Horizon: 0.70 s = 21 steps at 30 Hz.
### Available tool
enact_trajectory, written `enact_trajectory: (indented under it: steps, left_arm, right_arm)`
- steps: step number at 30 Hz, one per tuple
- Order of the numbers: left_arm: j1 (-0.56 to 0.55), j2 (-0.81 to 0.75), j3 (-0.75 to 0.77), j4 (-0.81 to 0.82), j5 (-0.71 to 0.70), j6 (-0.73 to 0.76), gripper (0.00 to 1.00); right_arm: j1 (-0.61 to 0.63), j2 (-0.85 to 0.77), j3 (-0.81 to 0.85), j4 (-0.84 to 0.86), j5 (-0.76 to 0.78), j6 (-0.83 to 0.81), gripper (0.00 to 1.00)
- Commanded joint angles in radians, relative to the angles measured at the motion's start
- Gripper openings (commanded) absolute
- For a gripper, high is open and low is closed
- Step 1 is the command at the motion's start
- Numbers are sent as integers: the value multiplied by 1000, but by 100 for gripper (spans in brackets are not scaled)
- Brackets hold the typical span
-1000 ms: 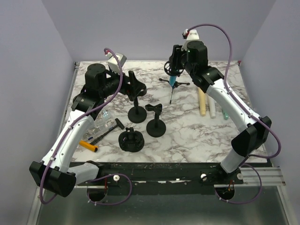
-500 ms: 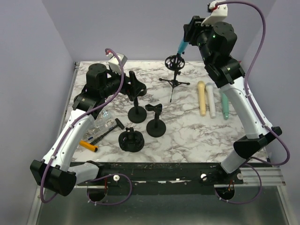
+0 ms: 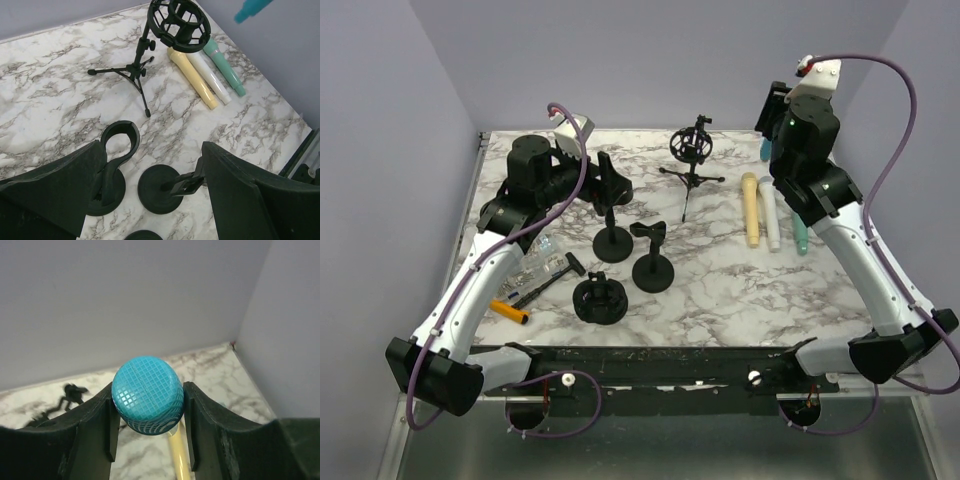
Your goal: Remove the microphone from the stand
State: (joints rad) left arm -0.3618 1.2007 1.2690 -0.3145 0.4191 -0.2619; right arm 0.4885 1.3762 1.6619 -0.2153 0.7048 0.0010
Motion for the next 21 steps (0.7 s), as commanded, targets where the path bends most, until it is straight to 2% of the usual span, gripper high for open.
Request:
enact_trajectory:
  steps: [1, 5, 9, 12, 15, 18, 21]
  left_arm:
    - [-15, 1, 2, 17, 10, -12, 84]
    - [-23, 4, -2, 29, 43, -29, 84]
    - [-29, 6, 8, 22, 48, -33, 84]
    - [-37, 0, -4, 30, 39, -31, 84]
    - [-37, 10, 13, 12, 41, -31, 84]
    - [-37, 2, 2, 29, 51, -36, 84]
    - [-38, 2, 4, 22, 36, -28, 84]
  right_arm:
    - [-98, -58, -180, -232, -11, 227, 1]
    - [-225, -95, -339, -344, -288, 340, 1]
    - [-235, -4, -329, -524, -399, 348, 1]
    - [-235, 29, -361, -578, -480, 344, 1]
    - [-235, 45, -427, -555, -567, 341, 1]
    - [-233, 89, -496, -470, -755, 355, 1]
    - [-226, 156, -543, -375, -792, 376, 1]
